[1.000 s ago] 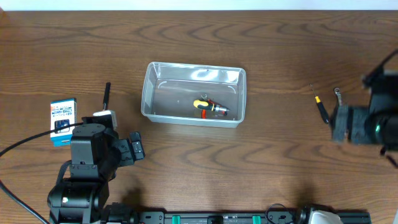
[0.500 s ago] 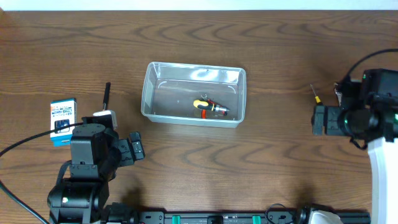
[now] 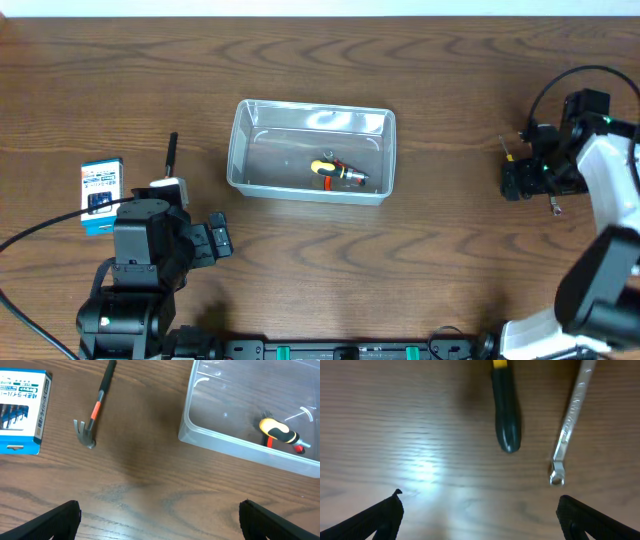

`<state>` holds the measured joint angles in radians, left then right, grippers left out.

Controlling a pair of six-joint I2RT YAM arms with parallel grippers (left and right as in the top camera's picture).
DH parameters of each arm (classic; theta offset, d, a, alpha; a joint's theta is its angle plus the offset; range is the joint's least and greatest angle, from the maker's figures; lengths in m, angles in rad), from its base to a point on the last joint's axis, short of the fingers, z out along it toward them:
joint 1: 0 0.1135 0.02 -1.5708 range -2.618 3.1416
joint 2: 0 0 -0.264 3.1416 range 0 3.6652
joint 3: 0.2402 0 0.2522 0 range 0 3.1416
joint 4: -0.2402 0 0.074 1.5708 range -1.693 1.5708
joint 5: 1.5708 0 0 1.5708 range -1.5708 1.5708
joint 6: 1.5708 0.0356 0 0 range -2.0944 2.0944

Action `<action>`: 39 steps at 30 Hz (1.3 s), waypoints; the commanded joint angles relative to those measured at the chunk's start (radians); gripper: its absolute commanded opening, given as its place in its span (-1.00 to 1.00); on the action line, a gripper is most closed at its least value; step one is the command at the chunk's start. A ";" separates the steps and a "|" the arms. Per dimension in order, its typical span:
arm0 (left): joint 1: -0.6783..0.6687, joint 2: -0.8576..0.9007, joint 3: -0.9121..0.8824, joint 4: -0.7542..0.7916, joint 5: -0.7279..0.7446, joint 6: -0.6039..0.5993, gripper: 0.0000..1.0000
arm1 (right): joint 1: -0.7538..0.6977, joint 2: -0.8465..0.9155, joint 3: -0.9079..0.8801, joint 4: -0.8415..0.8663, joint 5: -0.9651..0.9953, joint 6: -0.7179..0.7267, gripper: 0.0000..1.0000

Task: Pack container
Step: 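Move the right gripper to the small yellow-handled screwdriver, then grasp the small screwdriver handle with the right gripper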

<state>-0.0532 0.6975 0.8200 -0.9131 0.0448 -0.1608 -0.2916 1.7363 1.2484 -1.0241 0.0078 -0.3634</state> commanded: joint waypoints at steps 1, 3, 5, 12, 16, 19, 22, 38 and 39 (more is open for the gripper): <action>0.002 0.000 0.020 -0.002 -0.012 0.002 0.96 | -0.006 0.066 0.055 0.017 0.018 -0.074 0.98; 0.002 0.000 0.020 -0.002 -0.012 0.002 0.96 | -0.006 0.098 0.069 0.042 0.019 -0.084 0.99; 0.002 0.000 0.020 -0.002 -0.012 0.002 0.96 | -0.006 0.117 0.076 0.073 0.018 -0.089 0.99; 0.002 0.000 0.020 -0.002 -0.012 0.002 0.96 | -0.006 0.135 0.079 0.169 -0.001 -0.161 0.99; 0.002 0.000 0.020 0.006 -0.012 0.002 0.96 | -0.002 0.145 0.079 0.191 -0.020 -0.192 0.98; 0.002 0.000 0.020 0.010 -0.012 0.002 0.96 | -0.002 0.165 0.079 0.200 -0.021 -0.192 0.99; 0.002 0.000 0.020 0.010 -0.012 0.002 0.96 | -0.002 0.190 0.079 0.203 -0.020 -0.193 0.98; 0.002 0.000 0.020 0.010 -0.012 0.002 0.96 | 0.012 0.290 0.078 0.222 -0.068 -0.196 0.97; 0.002 0.000 0.020 0.010 -0.012 0.002 0.96 | 0.012 0.291 0.078 0.221 -0.068 -0.196 0.96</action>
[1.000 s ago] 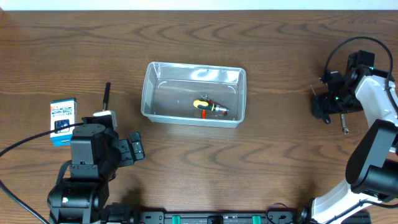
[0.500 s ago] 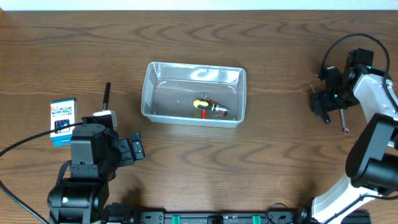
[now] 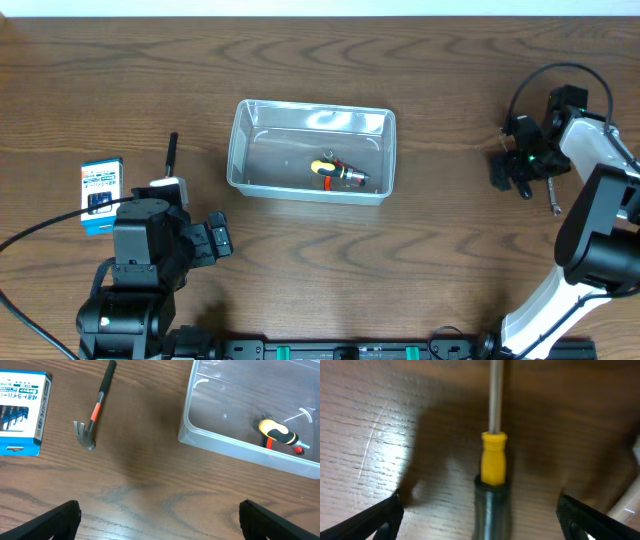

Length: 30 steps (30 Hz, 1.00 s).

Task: Pack container
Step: 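Grasp the small screwdriver handle with the right gripper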

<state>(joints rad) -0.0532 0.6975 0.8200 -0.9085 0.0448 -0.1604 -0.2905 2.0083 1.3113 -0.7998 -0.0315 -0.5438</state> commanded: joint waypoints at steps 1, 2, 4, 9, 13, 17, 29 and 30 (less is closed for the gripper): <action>0.002 0.000 0.020 0.005 -0.012 0.002 0.96 | 0.012 0.024 0.015 -0.002 -0.028 -0.015 0.96; 0.002 0.000 0.020 0.005 -0.012 0.002 0.96 | 0.011 0.025 0.015 -0.001 -0.029 -0.015 0.94; 0.002 0.000 0.020 0.005 -0.012 0.002 0.96 | 0.011 0.027 0.015 0.000 -0.027 -0.015 0.91; 0.002 0.000 0.020 0.005 -0.012 0.002 0.96 | 0.011 0.027 0.015 -0.001 -0.025 -0.015 0.68; 0.002 0.000 0.020 0.005 -0.012 0.002 0.96 | 0.011 0.027 0.015 -0.002 -0.025 -0.013 0.51; 0.002 0.000 0.020 0.005 -0.012 0.002 0.96 | 0.011 0.027 0.015 -0.003 -0.026 -0.011 0.33; 0.002 0.000 0.020 0.005 -0.012 0.002 0.96 | 0.011 0.027 0.015 -0.003 -0.056 0.012 -0.34; 0.002 0.000 0.020 0.005 -0.012 0.002 0.96 | 0.011 0.027 0.015 -0.003 -0.056 0.012 -0.38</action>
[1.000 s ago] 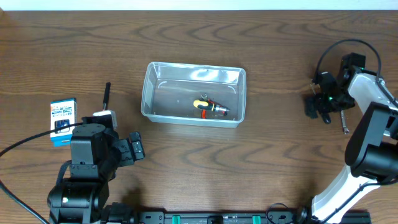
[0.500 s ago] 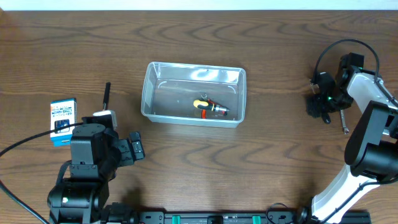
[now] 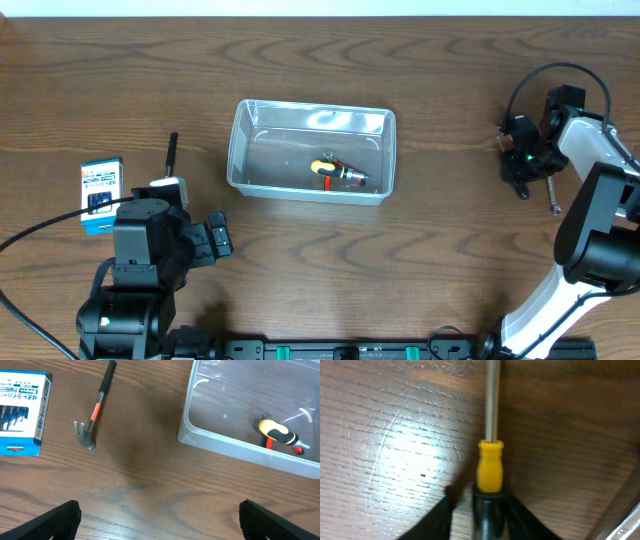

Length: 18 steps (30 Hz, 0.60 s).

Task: Pack container
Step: 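Grasp the small screwdriver handle with the right gripper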

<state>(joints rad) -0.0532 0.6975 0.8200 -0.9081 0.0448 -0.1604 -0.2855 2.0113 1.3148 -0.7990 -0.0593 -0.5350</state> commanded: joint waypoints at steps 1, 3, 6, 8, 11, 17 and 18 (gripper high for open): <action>0.002 0.000 0.020 0.005 -0.012 0.002 0.96 | 0.006 0.024 0.012 -0.004 -0.028 0.003 -0.42; 0.002 0.000 0.020 0.005 -0.012 0.002 0.96 | 0.006 0.024 0.012 -0.004 -0.028 0.008 -0.46; 0.002 0.000 0.020 0.005 -0.012 0.002 0.96 | 0.007 0.024 0.012 -0.004 -0.028 0.008 -0.61; 0.002 0.000 0.020 0.005 -0.012 0.002 0.96 | 0.007 0.024 0.012 -0.004 -0.028 0.008 -0.68; 0.002 0.000 0.020 0.005 -0.012 0.002 0.96 | 0.007 0.024 0.012 -0.004 -0.028 0.019 -0.78; 0.002 0.000 0.020 0.005 -0.012 0.002 0.96 | 0.010 0.023 0.012 -0.002 -0.028 0.026 -0.98; 0.002 0.000 0.020 0.005 -0.012 0.002 0.96 | 0.013 0.023 0.012 -0.002 -0.028 0.034 -0.97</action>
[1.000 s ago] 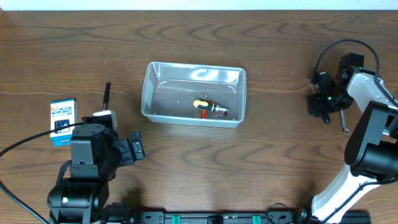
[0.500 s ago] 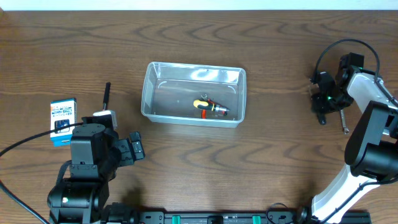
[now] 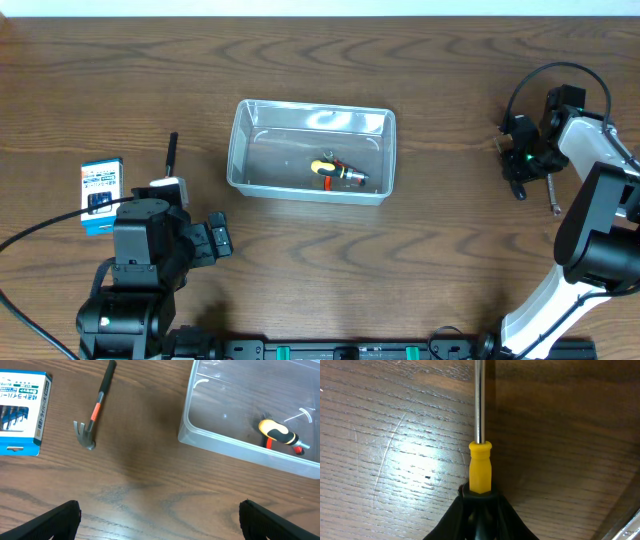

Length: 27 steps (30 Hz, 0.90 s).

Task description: Pack container

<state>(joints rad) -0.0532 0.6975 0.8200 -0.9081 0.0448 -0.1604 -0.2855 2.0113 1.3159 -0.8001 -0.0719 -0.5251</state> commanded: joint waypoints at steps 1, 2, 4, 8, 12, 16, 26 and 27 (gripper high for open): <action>0.002 0.000 0.020 0.005 -0.012 0.002 0.96 | 0.016 0.023 0.012 -0.001 -0.015 0.036 -0.97; 0.002 0.000 0.020 0.005 -0.012 0.002 0.96 | 0.023 0.021 0.015 -0.002 -0.015 0.053 -0.97; 0.002 0.000 0.020 0.005 -0.012 0.002 0.96 | 0.043 0.011 0.035 -0.022 -0.015 0.068 -0.97; 0.003 0.000 0.024 0.012 -0.012 0.001 0.96 | 0.121 -0.027 0.156 -0.113 -0.014 0.067 -0.97; 0.037 0.000 0.042 0.019 -0.012 0.001 0.96 | 0.232 -0.057 0.367 -0.237 -0.005 0.063 -0.98; 0.112 0.018 0.091 0.019 -0.012 0.002 0.96 | 0.357 -0.060 0.576 -0.328 -0.002 0.029 -0.97; 0.295 0.291 0.445 -0.120 -0.012 0.079 0.96 | 0.656 -0.052 0.693 -0.414 -0.003 -0.128 -0.98; 0.316 0.325 0.486 -0.133 -0.012 0.079 0.96 | 0.683 -0.047 0.693 -0.426 -0.003 -0.140 -0.98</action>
<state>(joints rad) 0.2169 0.9432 1.2076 -1.0176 0.0448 -0.1204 0.3416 1.9568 2.0029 -1.2091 -0.0715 -0.5907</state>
